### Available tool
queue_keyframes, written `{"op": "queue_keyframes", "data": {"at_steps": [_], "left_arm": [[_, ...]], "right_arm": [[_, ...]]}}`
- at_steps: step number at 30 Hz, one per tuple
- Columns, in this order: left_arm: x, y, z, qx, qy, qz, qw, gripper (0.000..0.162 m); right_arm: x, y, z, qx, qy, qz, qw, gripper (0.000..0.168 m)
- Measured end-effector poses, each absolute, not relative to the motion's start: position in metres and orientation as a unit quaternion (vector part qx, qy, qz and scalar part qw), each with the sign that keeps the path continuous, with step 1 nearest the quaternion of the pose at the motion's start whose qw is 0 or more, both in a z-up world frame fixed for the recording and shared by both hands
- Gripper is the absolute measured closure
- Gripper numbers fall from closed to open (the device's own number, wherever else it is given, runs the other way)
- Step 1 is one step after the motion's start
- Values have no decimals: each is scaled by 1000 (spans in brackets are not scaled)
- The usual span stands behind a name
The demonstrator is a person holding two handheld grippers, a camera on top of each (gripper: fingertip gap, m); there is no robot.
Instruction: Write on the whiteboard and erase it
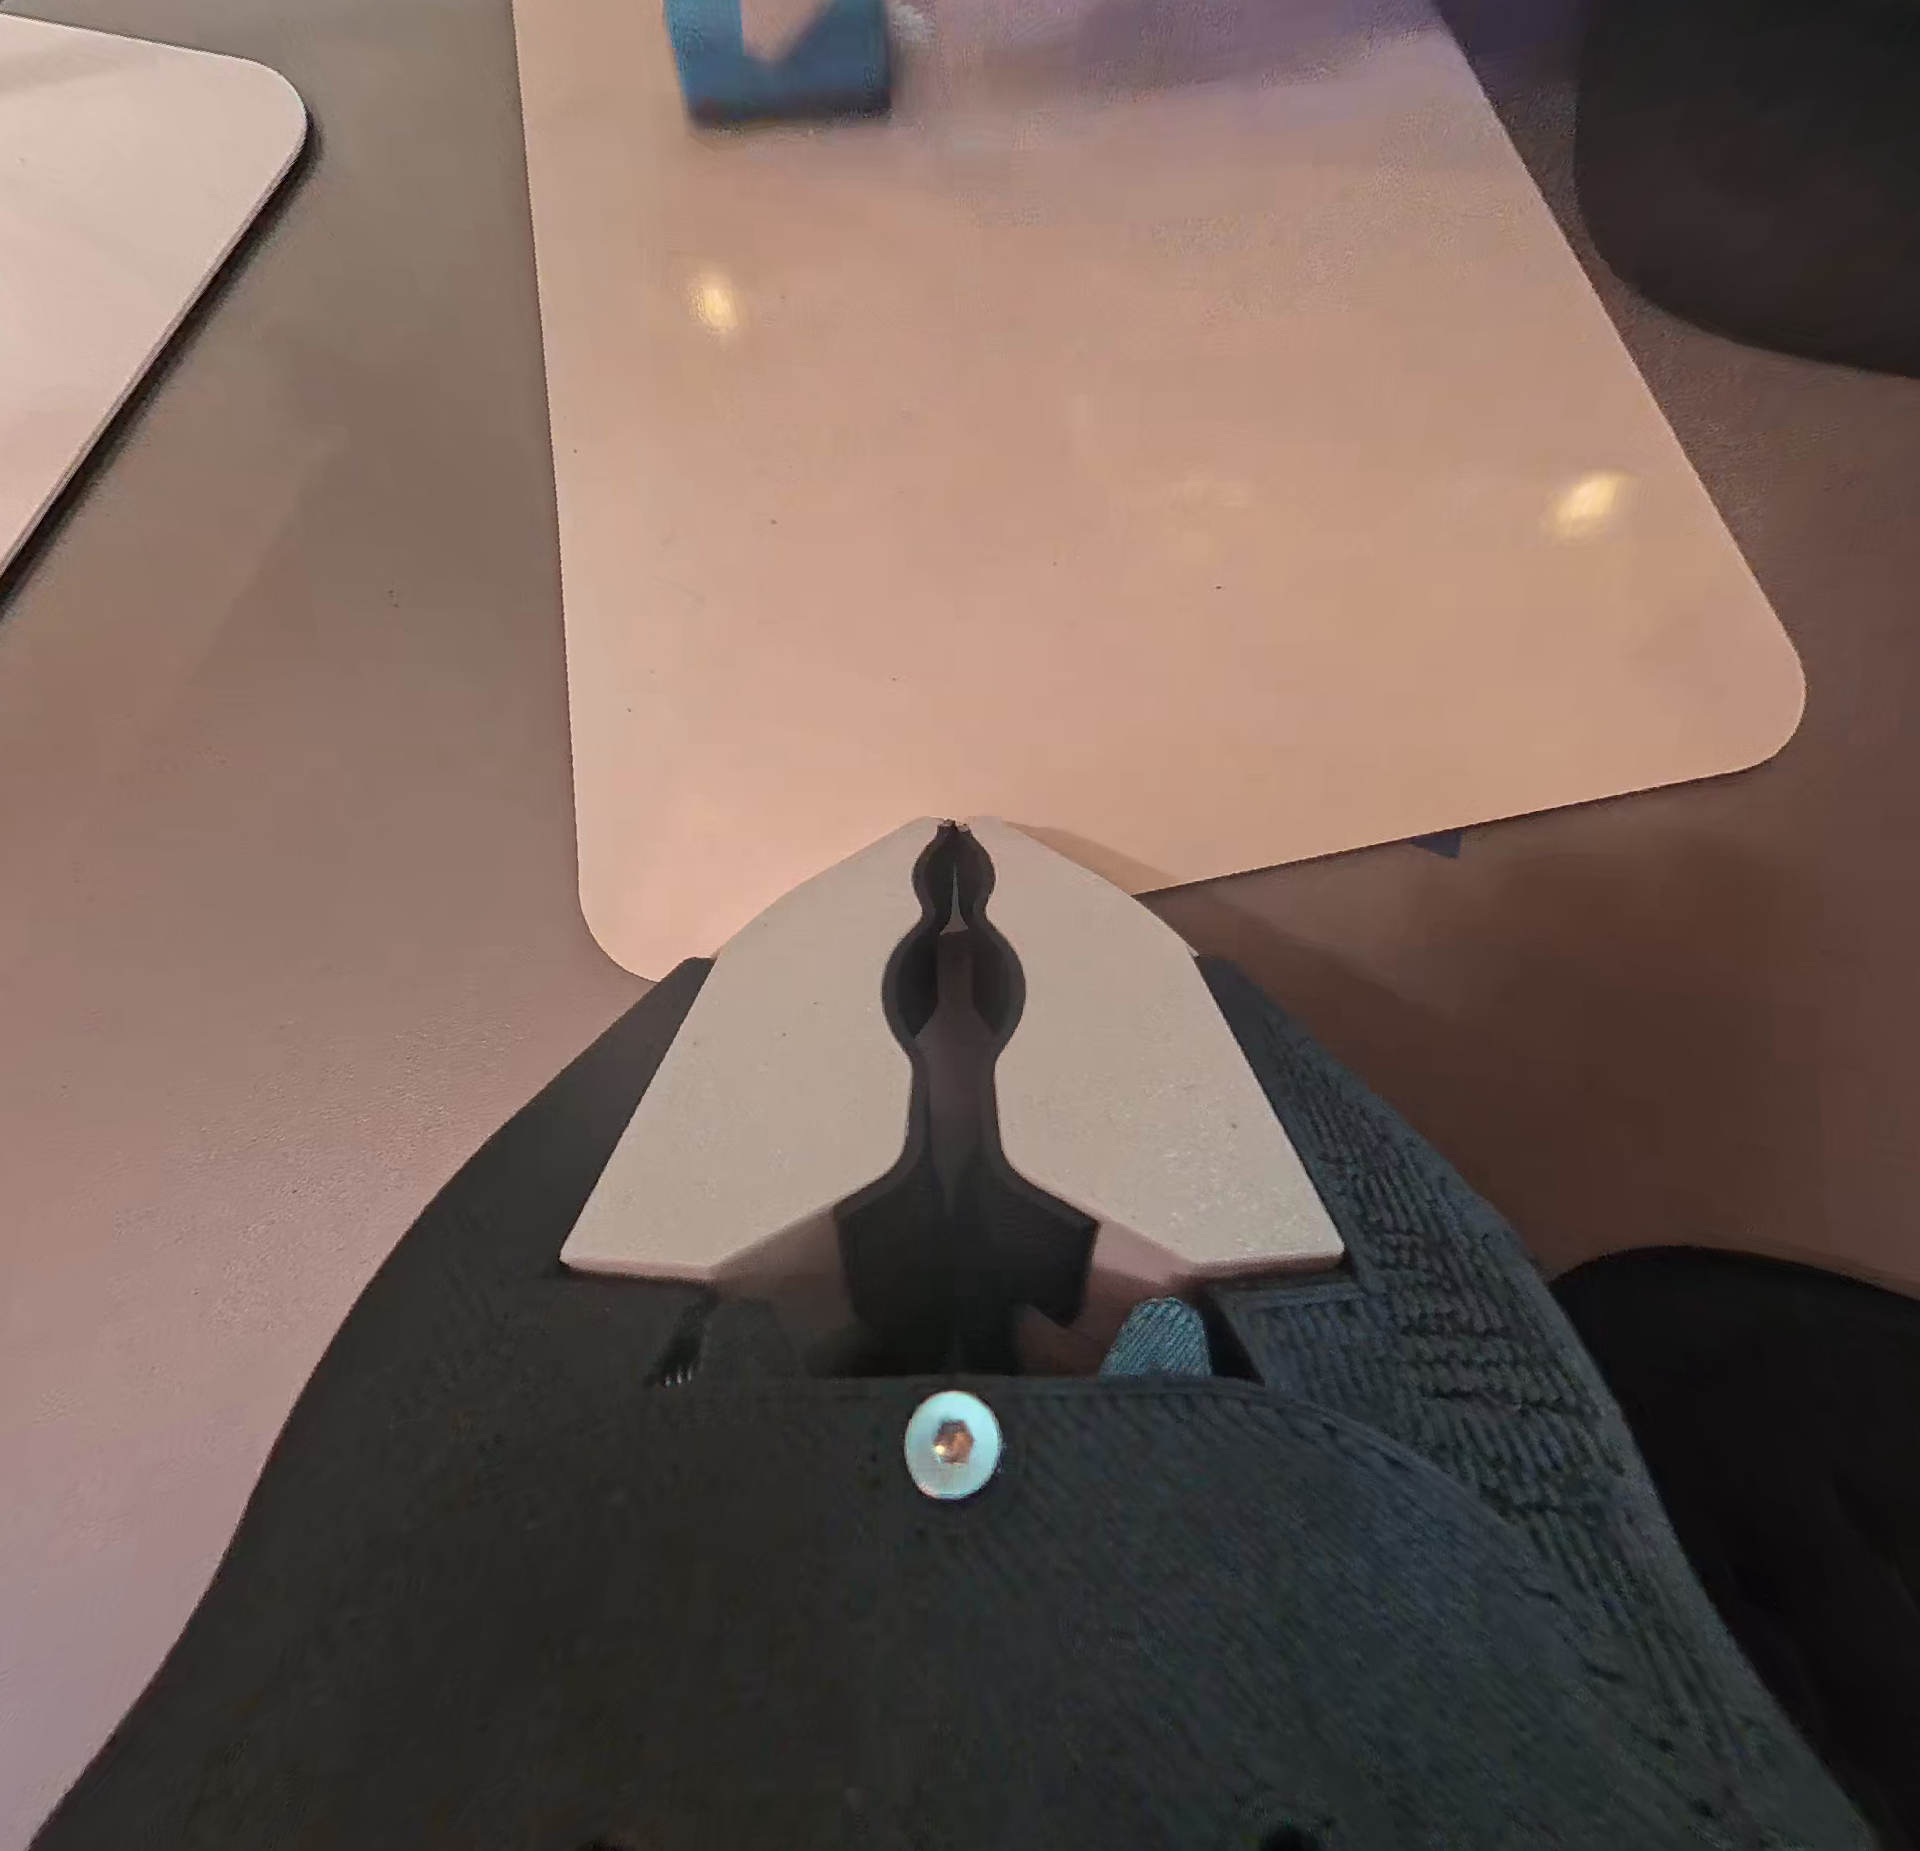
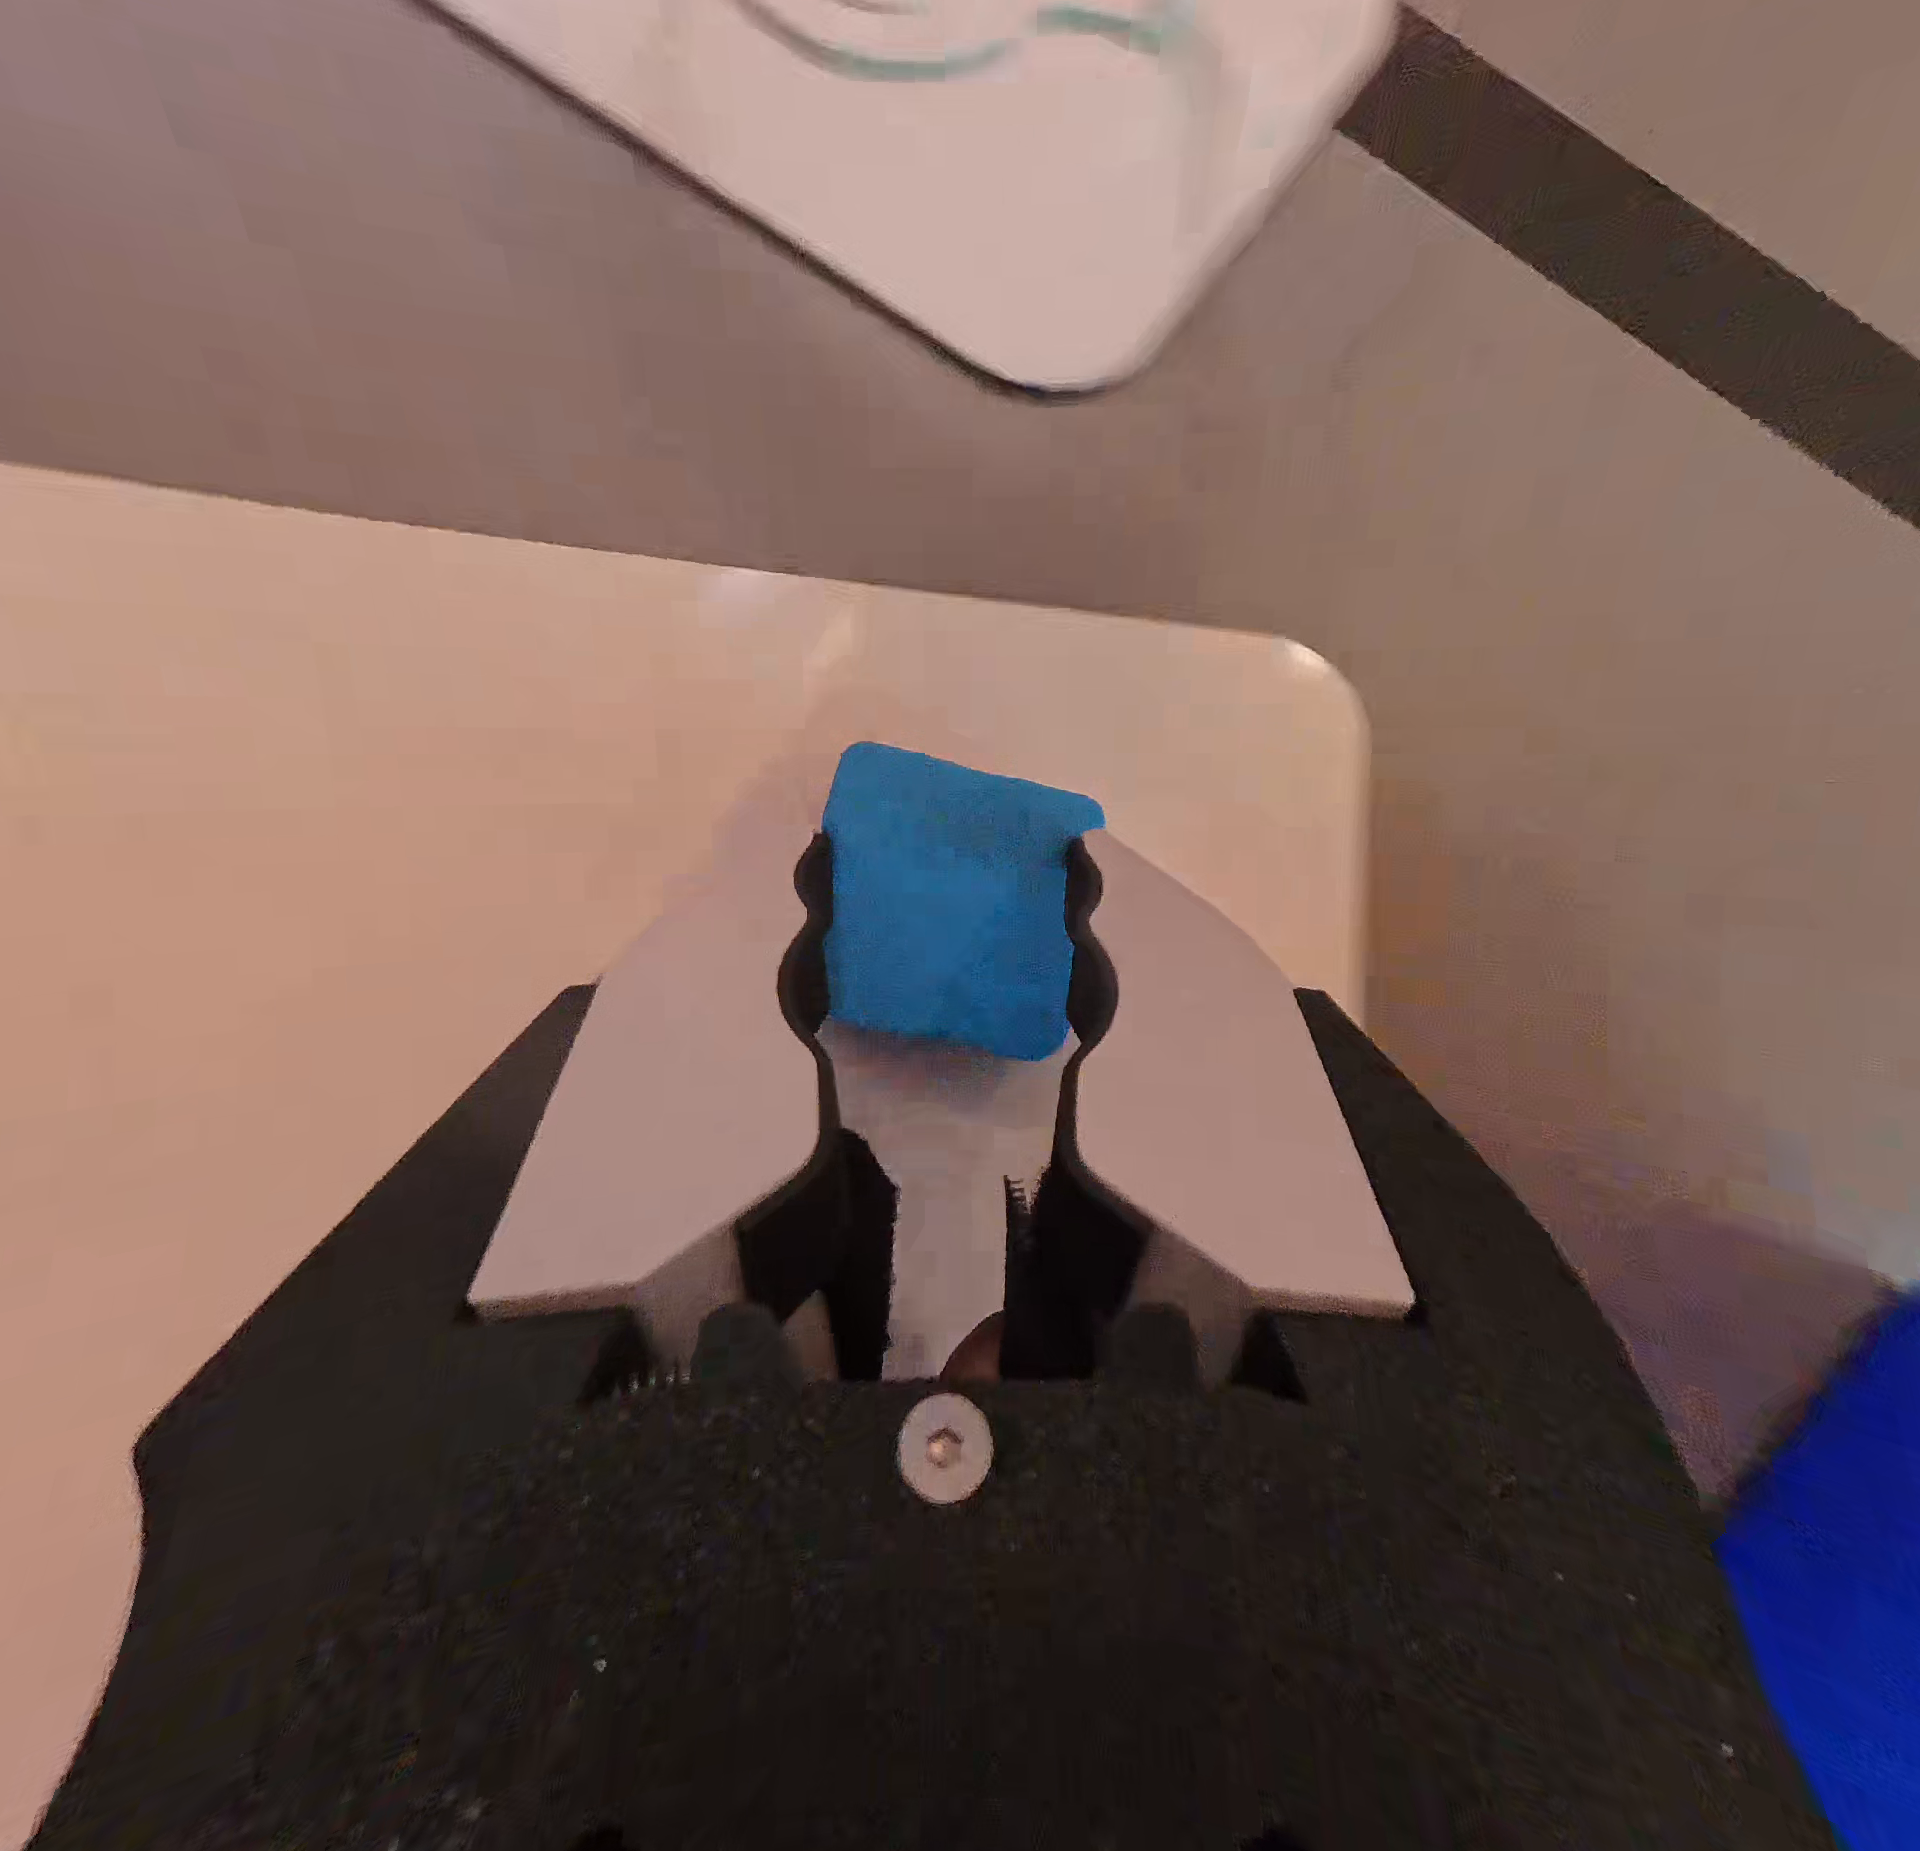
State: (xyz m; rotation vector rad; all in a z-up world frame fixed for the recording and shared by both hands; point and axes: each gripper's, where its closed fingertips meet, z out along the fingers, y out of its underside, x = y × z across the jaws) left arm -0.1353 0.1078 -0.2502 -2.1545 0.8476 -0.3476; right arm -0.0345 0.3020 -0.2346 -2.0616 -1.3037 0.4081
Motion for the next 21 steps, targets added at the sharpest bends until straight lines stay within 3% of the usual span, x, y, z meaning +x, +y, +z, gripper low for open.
{"op": "queue_keyframes", "data": {"at_steps": [3,8,10,11,15,18,20,21], "left_arm": [[-135,108,-250,-848,332,-139,389,161],[-135,108,-250,-848,332,-138,389,161],[-136,108,-250,-848,333,-135,390,161],[-136,108,-250,-848,333,-134,391,161],[-136,108,-251,-848,331,-138,389,161],[-136,108,-251,-847,334,-134,391,161],[-136,107,-251,-848,333,-136,390,161],[-136,107,-251,-848,332,-138,389,161]], "right_arm": [[-9,318,-235,-812,-455,154,331,125],[-47,256,-229,-757,-542,174,320,122],[-40,266,-219,-771,-507,196,331,96],[-37,267,-214,-773,-497,205,336,91],[-36,249,-227,-772,-522,192,308,85],[-46,237,-236,-760,-539,219,291,97],[-48,233,-234,-745,-556,223,293,119],[-46,234,-232,-739,-564,208,303,120]]}}
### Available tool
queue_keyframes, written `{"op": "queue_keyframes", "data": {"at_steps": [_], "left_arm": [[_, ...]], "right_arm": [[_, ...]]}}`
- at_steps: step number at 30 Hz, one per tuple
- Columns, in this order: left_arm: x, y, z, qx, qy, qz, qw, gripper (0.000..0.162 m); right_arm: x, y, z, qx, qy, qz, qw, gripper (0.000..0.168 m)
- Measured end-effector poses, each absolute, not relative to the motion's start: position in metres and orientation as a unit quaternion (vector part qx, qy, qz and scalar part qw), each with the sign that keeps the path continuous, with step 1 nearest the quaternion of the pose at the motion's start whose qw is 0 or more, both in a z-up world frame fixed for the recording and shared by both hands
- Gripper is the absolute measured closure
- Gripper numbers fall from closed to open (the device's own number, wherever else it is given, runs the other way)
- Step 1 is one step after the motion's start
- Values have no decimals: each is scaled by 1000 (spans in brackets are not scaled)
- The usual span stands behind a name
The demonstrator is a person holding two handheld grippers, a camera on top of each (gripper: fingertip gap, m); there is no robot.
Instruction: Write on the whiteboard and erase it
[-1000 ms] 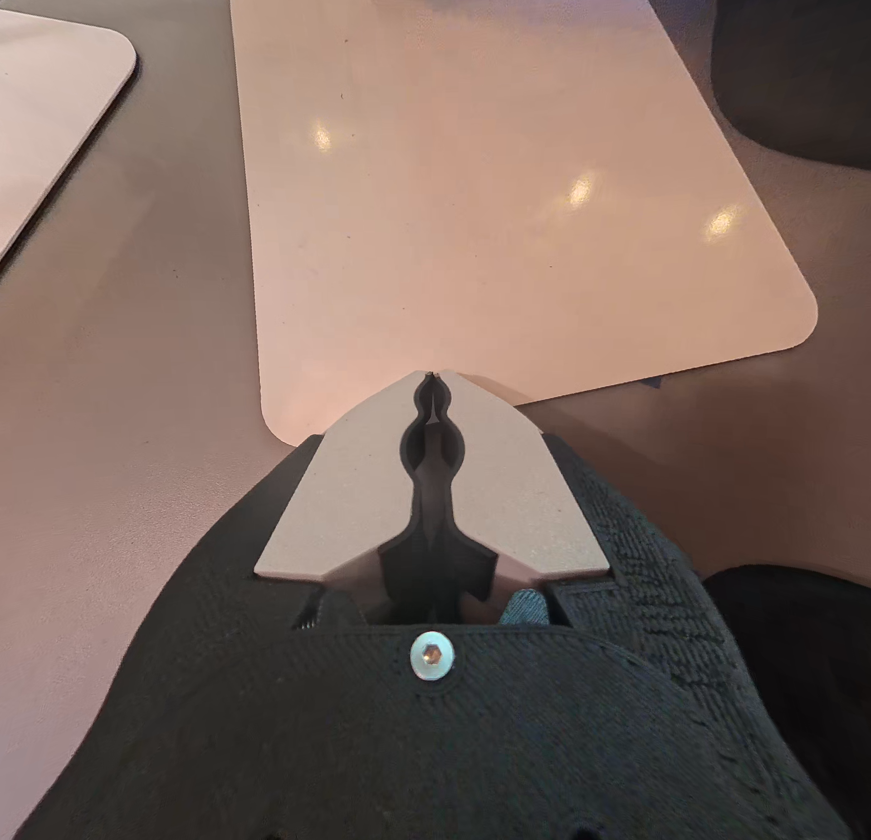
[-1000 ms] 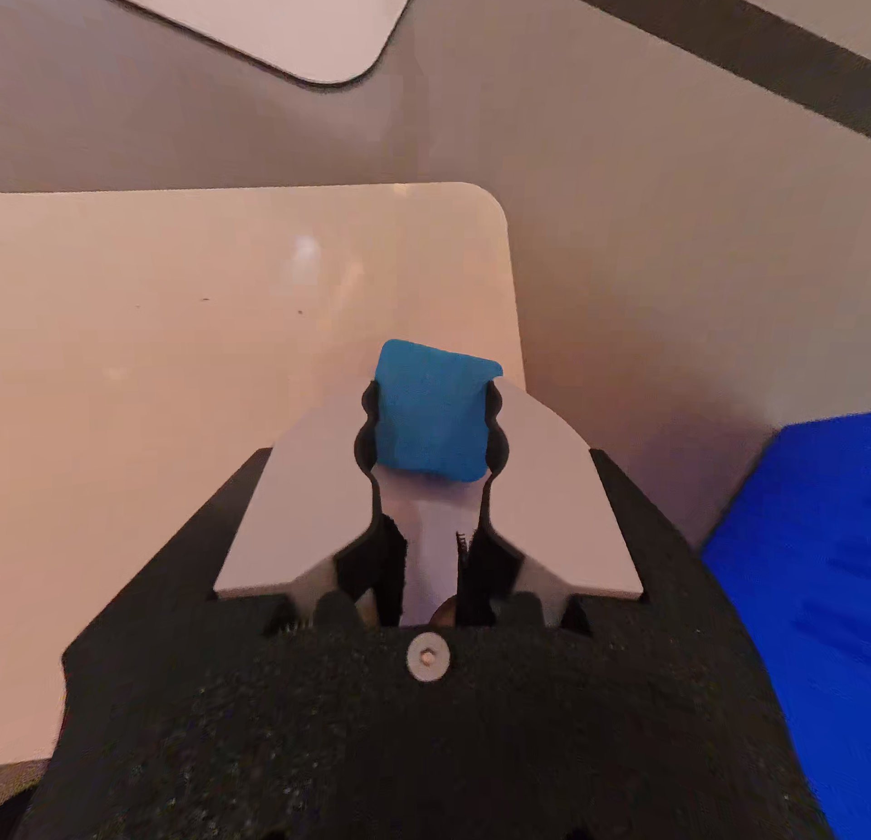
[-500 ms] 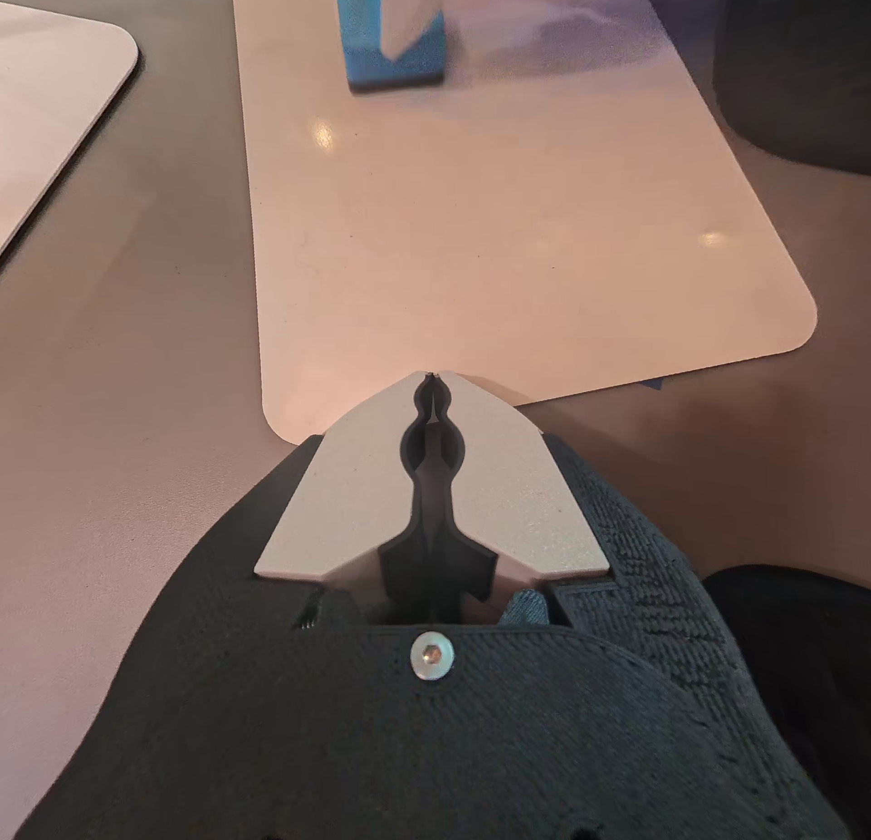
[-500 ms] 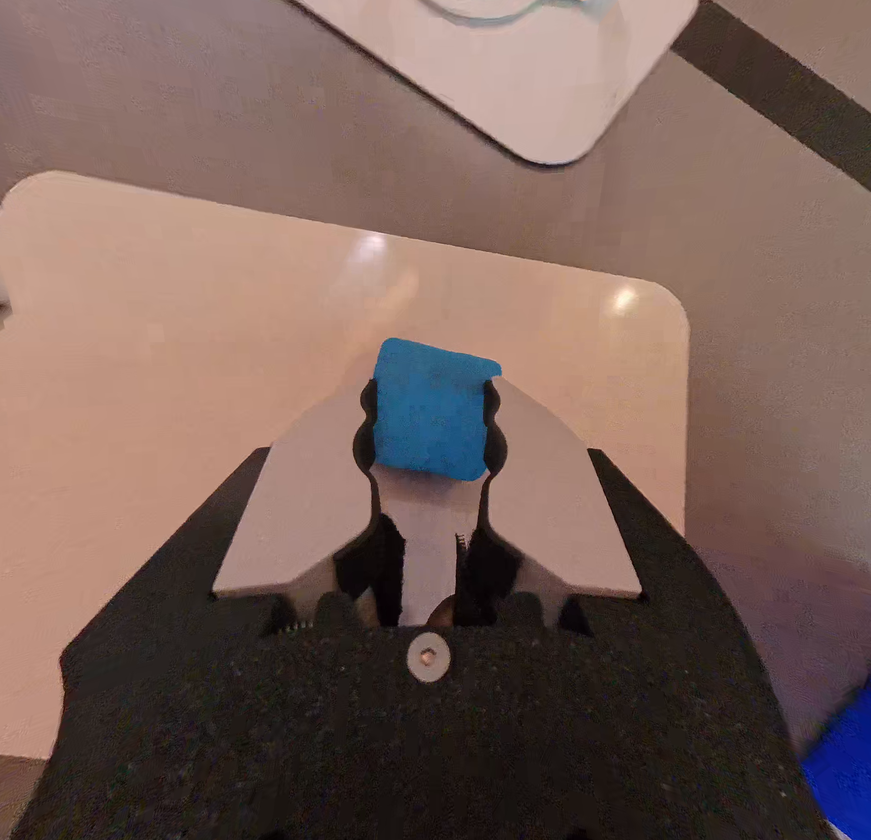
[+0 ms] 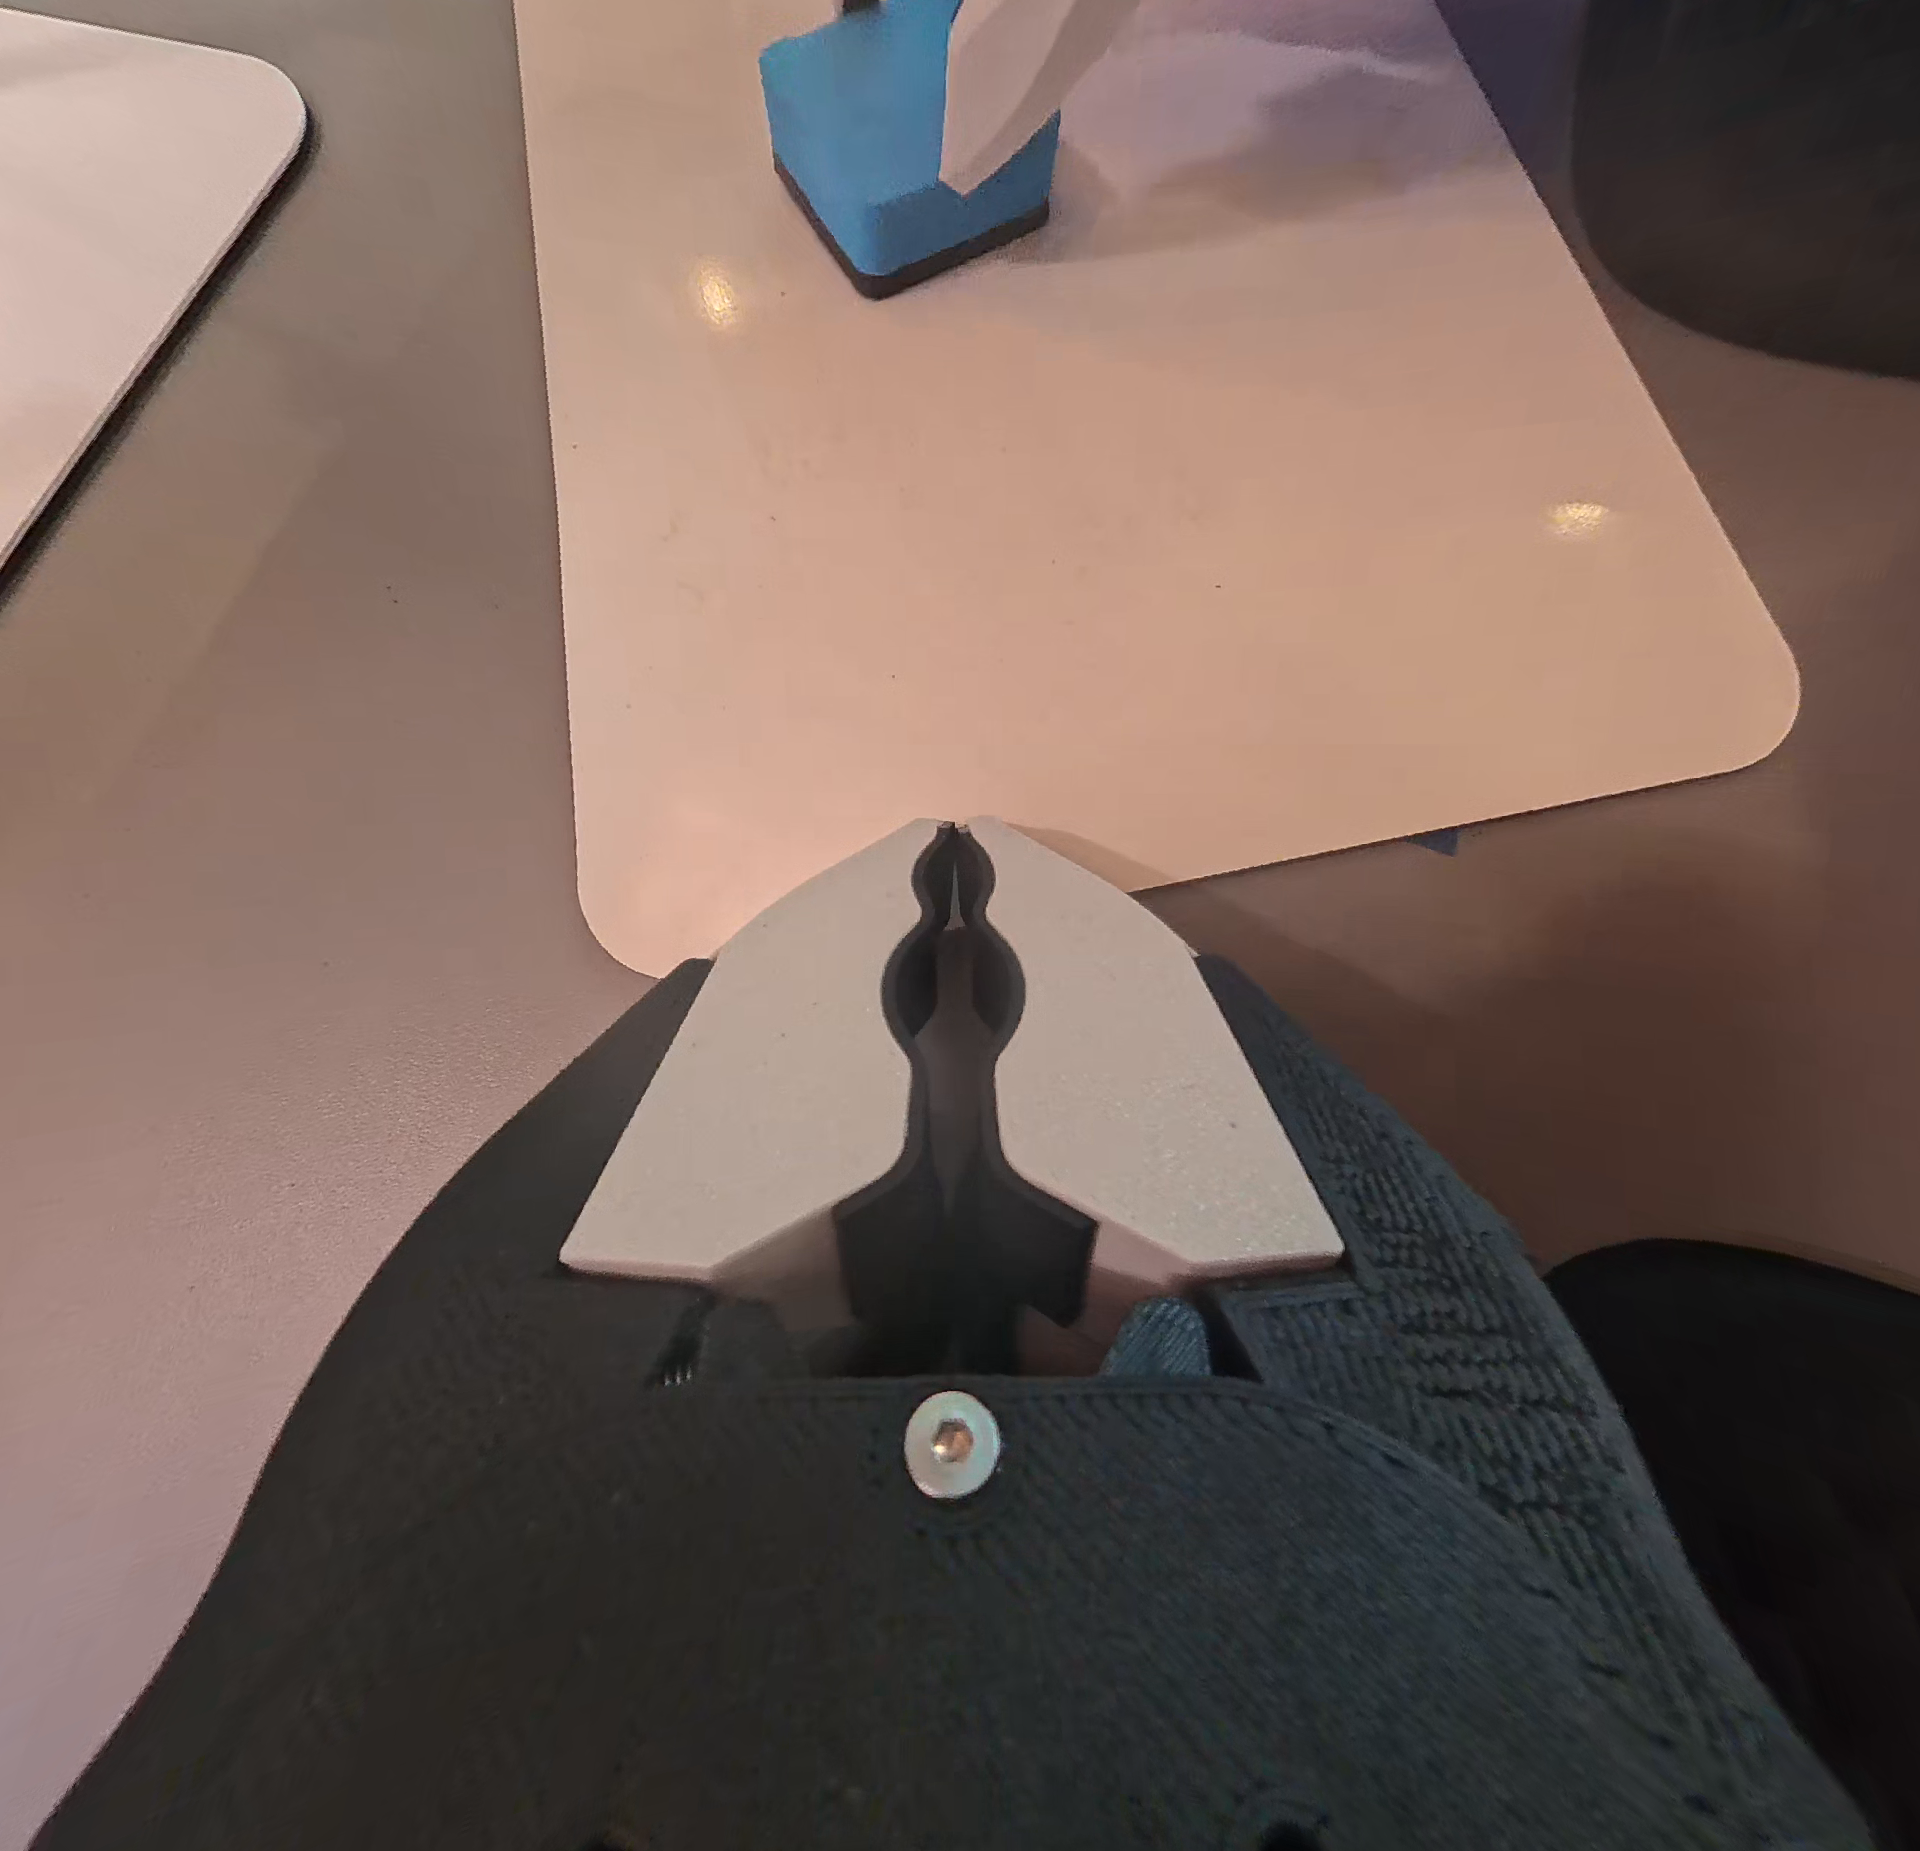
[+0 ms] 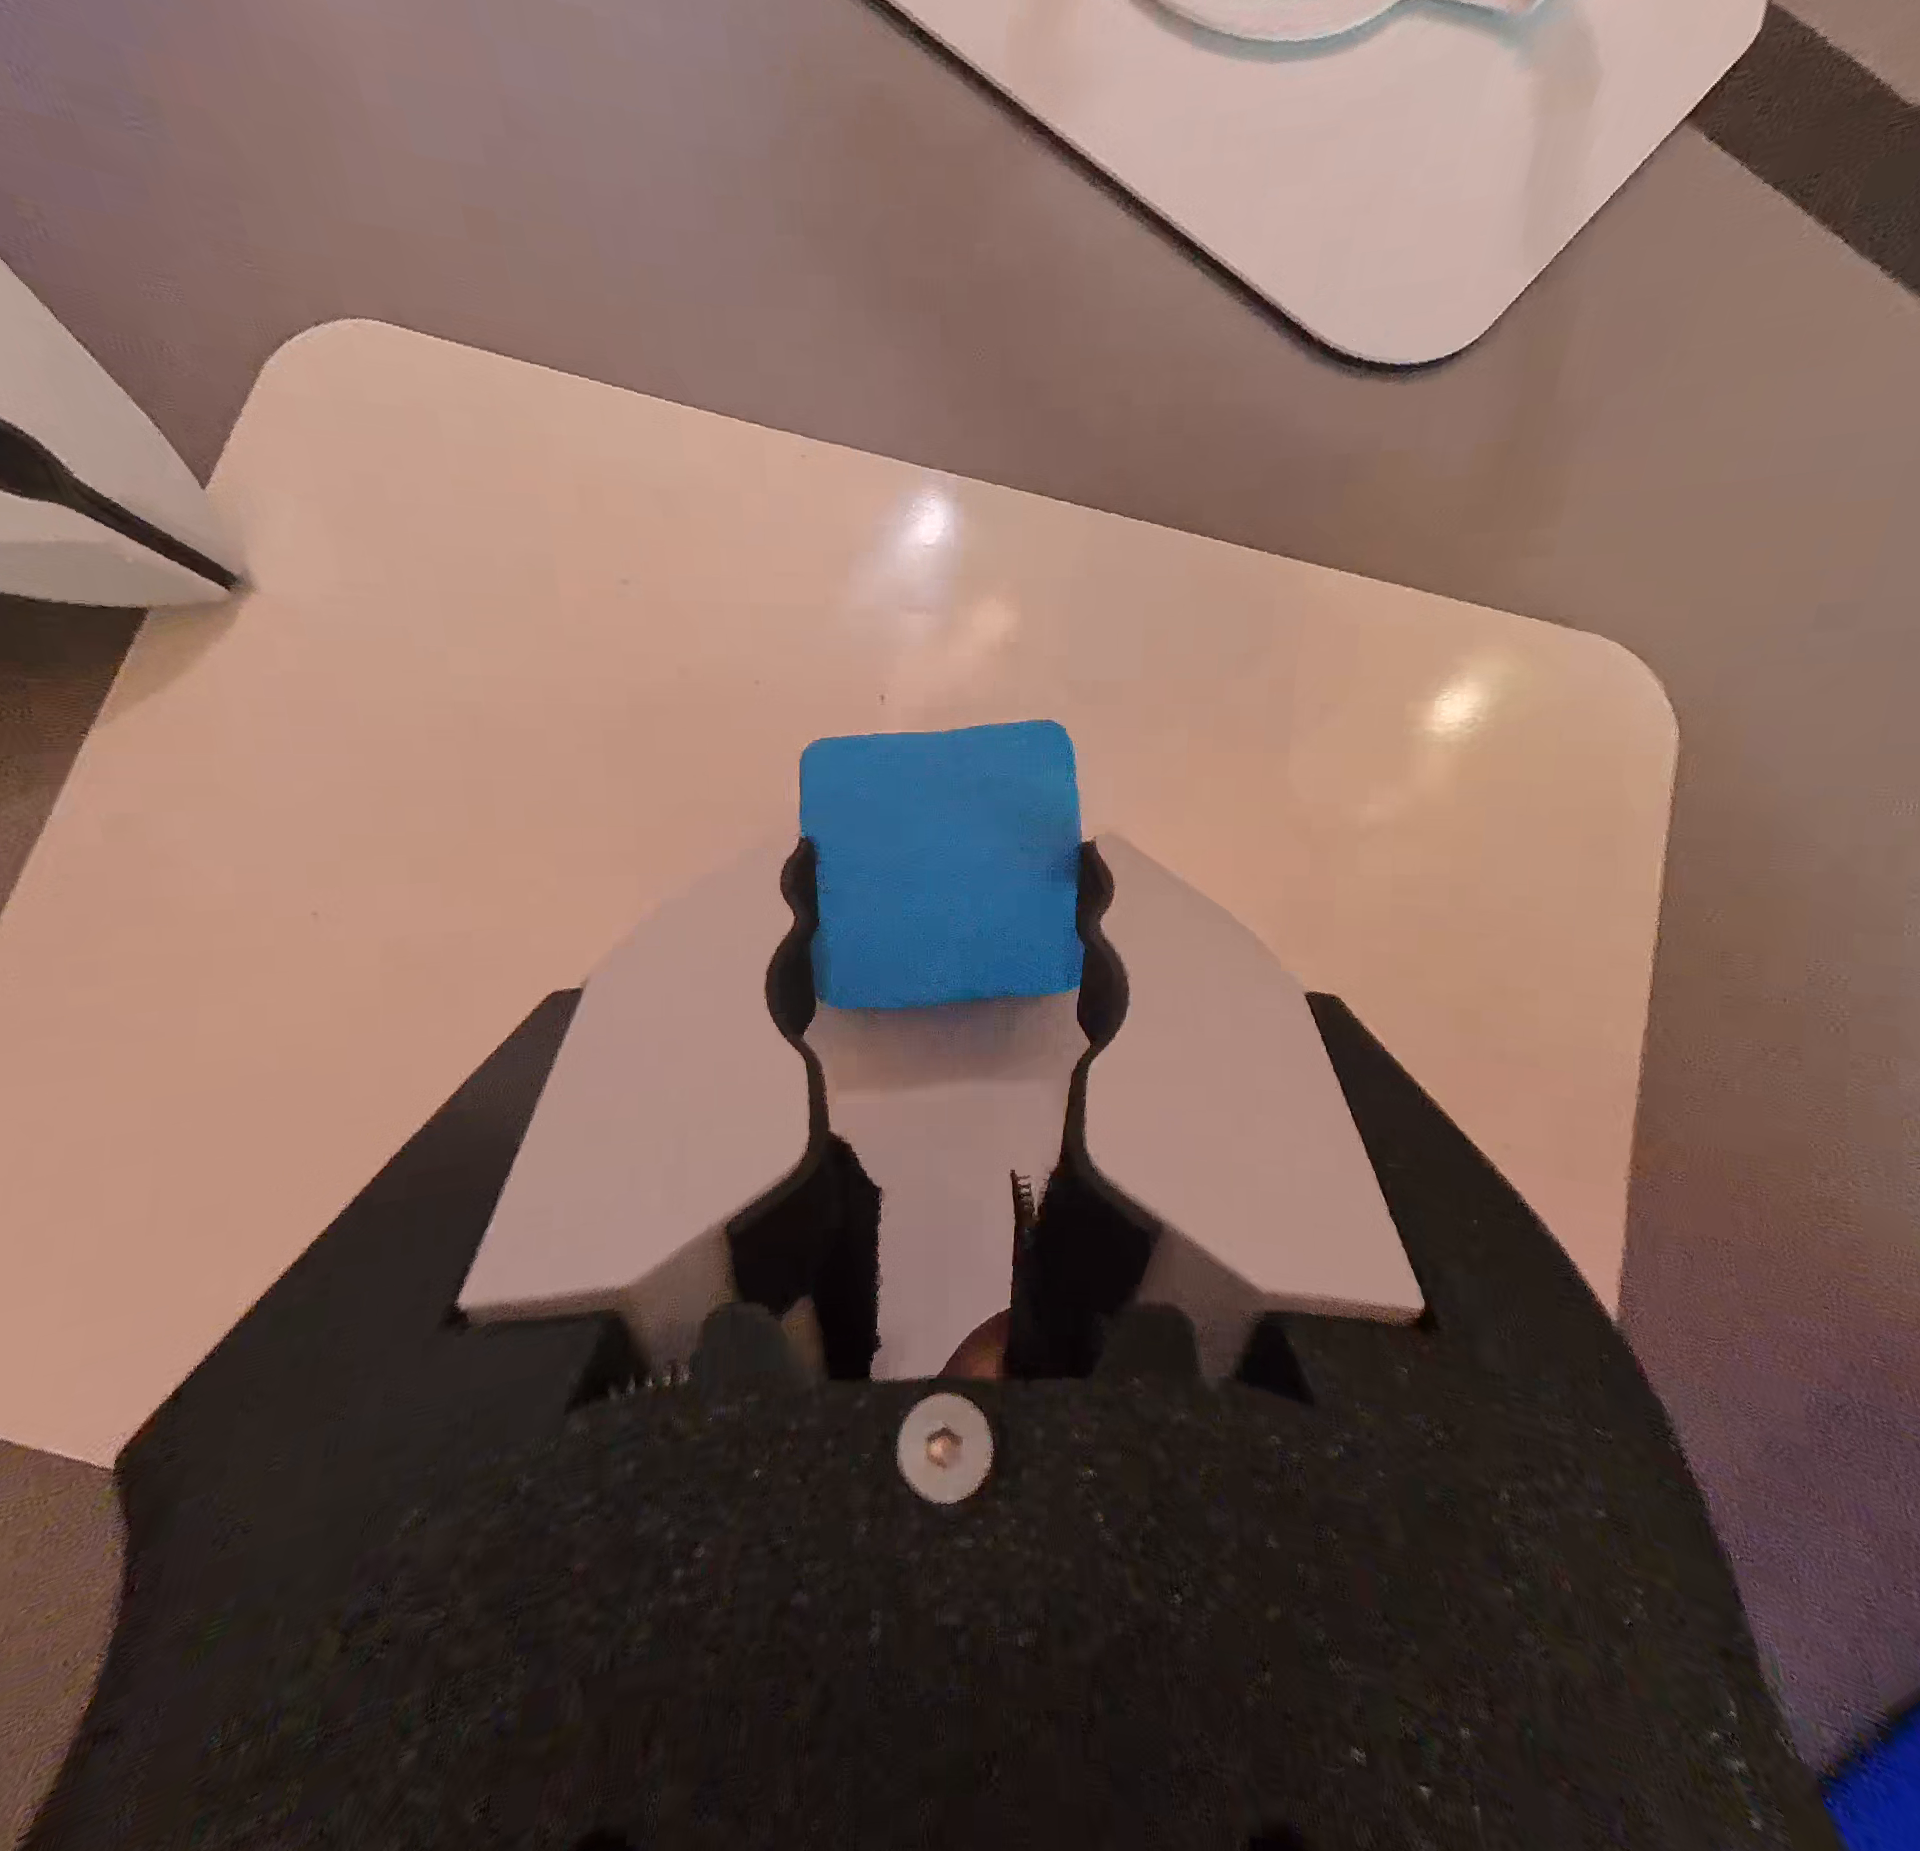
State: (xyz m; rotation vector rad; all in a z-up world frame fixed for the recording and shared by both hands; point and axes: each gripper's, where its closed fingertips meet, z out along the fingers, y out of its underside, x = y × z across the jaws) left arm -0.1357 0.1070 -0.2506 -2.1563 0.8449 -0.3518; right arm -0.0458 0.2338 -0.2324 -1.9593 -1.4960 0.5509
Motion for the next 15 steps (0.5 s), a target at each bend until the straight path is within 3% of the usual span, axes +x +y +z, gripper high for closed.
{"op": "queue_keyframes", "data": {"at_steps": [1,2,3,7,8,10,11,12,15], "left_arm": [[-136,107,-251,-848,332,-140,388,161],[-136,107,-251,-848,331,-141,388,160],[-136,107,-251,-848,331,-141,388,160],[-135,105,-250,-847,334,-142,388,158],[-134,104,-250,-848,333,-149,385,156],[-131,103,-250,-849,331,-162,379,152],[-131,102,-250,-849,332,-164,378,150],[-130,101,-250,-849,333,-165,376,148],[-129,98,-246,-859,329,-148,363,134]], "right_arm": [[-42,235,-228,-734,-569,194,316,122],[-38,236,-219,-727,-568,193,335,144],[-31,236,-202,-720,-554,206,362,156],[37,247,-147,-739,-497,199,409,156],[48,245,-144,-746,-491,215,396,150],[50,236,-154,-759,-489,247,353,100],[46,231,-167,-766,-498,238,330,83],[39,227,-181,-769,-513,217,315,74],[-3,219,-212,-773,-516,221,295,74]]}}
